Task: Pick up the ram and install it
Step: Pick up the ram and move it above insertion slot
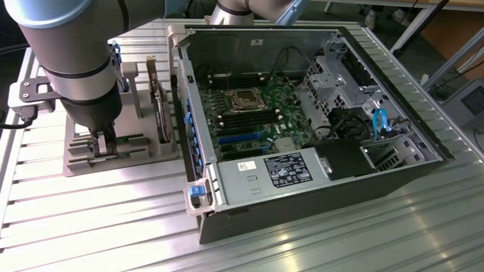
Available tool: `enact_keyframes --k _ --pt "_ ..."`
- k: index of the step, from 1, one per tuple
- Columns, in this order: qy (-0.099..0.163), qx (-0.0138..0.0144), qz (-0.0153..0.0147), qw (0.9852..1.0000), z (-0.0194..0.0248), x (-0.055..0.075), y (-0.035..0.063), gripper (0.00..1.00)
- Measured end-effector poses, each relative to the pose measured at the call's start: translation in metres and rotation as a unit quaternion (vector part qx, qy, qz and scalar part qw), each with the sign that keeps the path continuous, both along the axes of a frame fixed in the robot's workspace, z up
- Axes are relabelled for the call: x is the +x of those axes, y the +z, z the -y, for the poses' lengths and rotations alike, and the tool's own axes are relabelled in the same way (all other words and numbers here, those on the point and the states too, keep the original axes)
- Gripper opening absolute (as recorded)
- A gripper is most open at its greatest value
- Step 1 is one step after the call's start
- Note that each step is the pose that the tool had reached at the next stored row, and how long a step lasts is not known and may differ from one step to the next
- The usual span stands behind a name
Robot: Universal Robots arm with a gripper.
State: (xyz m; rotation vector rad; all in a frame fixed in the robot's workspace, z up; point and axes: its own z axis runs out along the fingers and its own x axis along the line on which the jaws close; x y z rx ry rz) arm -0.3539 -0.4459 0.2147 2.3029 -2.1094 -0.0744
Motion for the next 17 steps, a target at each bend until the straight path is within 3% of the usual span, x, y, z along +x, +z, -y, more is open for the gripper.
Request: enact_keyframes --k 9,17 --pt "0.000 0.0000 -0.0001 1.0000 0.0001 -0.0008 -0.0075 0.36" --pt "0.000 0.0000 0.0000 1.0000 0.0000 -0.0009 -0.0080 0.35"
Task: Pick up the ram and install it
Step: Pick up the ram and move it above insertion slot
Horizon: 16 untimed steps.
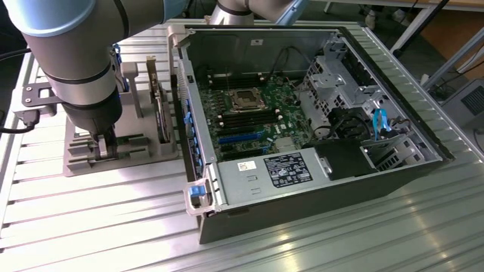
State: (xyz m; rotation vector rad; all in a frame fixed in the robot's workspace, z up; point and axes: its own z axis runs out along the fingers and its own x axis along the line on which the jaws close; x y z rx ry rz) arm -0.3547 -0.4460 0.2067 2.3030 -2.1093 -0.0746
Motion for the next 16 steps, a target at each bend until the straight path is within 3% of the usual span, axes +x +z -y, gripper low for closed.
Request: enact_keyframes --k 1,2,10,12,16 --pt "0.000 0.0000 0.0000 1.0000 0.0000 0.0000 0.0000 0.35" --pt "0.000 0.0001 0.0000 1.0000 0.0000 0.0000 0.0000 0.27" --pt "0.000 0.0000 0.0000 1.0000 0.0000 0.0000 0.0000 0.25" --pt "0.000 0.0002 0.0000 1.0000 0.0000 0.0000 0.0000 0.13" --pt "0.000 0.0001 0.0000 1.0000 0.0000 0.0000 0.0000 0.13"
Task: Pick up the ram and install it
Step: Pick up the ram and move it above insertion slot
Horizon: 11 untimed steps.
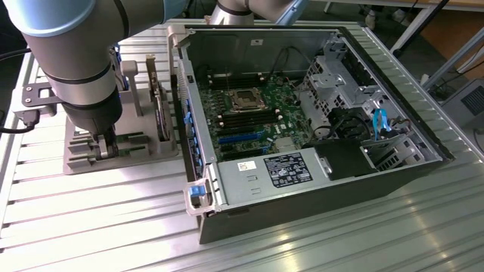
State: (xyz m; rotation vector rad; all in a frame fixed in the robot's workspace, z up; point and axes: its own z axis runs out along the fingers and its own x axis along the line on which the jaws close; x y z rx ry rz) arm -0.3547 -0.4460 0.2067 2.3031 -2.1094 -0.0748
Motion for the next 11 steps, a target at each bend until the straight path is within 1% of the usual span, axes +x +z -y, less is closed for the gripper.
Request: enact_keyframes --k 11 --pt "0.000 0.0002 0.0001 1.0000 0.0000 0.0000 0.0001 0.13"
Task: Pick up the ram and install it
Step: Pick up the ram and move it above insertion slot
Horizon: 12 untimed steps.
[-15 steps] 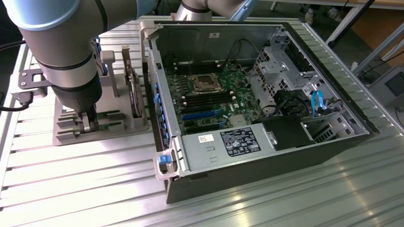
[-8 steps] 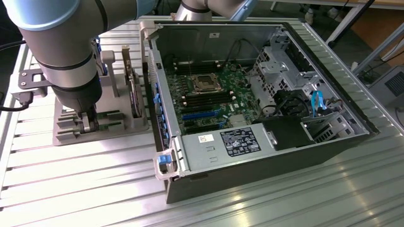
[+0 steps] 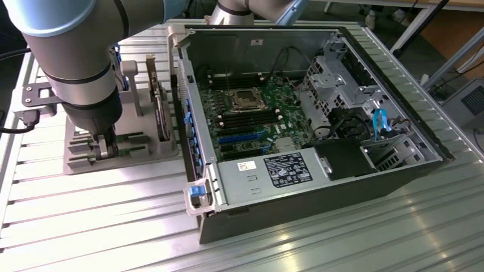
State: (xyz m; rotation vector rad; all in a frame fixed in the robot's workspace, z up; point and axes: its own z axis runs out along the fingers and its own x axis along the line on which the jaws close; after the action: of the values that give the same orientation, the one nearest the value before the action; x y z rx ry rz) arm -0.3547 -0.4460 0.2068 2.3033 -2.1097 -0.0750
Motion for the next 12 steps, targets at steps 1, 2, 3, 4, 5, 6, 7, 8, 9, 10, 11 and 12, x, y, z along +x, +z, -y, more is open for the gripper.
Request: enact_keyframes --k 1,2,3,4,5,6,7,8,9,10,11,12 --pt "0.000 -0.0001 0.0000 1.0000 0.0000 0.000 0.0006 0.13" --pt "0.000 -0.0001 -0.0001 1.0000 0.0001 0.000 0.0018 0.13" --pt "0.000 -0.0001 -0.0001 1.0000 0.0001 0.000 0.0031 0.13" --pt "0.000 -0.0001 -0.0001 1.0000 0.0000 0.000 0.0048 0.13" --pt "0.000 -0.0001 -0.0001 1.0000 0.0000 0.000 0.0060 0.13" --pt "0.000 -0.0001 -0.0001 1.0000 0.0000 0.000 0.0071 0.13" --pt "0.000 -0.0001 -0.0001 1.0000 0.0000 0.000 0.0082 0.13" --pt "0.000 -0.0001 -0.0001 1.0000 0.0000 0.000 0.0097 0.13" --pt "0.000 -0.0001 0.0000 1.0000 0.0000 0.000 0.0111 0.13" --pt "0.000 -0.0001 -0.0001 1.0000 0.0000 0.000 0.0133 0.13" --pt "0.000 -0.0001 -0.0001 1.0000 0.0000 0.000 0.0144 0.13" --pt "0.000 -0.0001 -0.0001 1.0000 0.0000 0.000 0.0155 0.13"
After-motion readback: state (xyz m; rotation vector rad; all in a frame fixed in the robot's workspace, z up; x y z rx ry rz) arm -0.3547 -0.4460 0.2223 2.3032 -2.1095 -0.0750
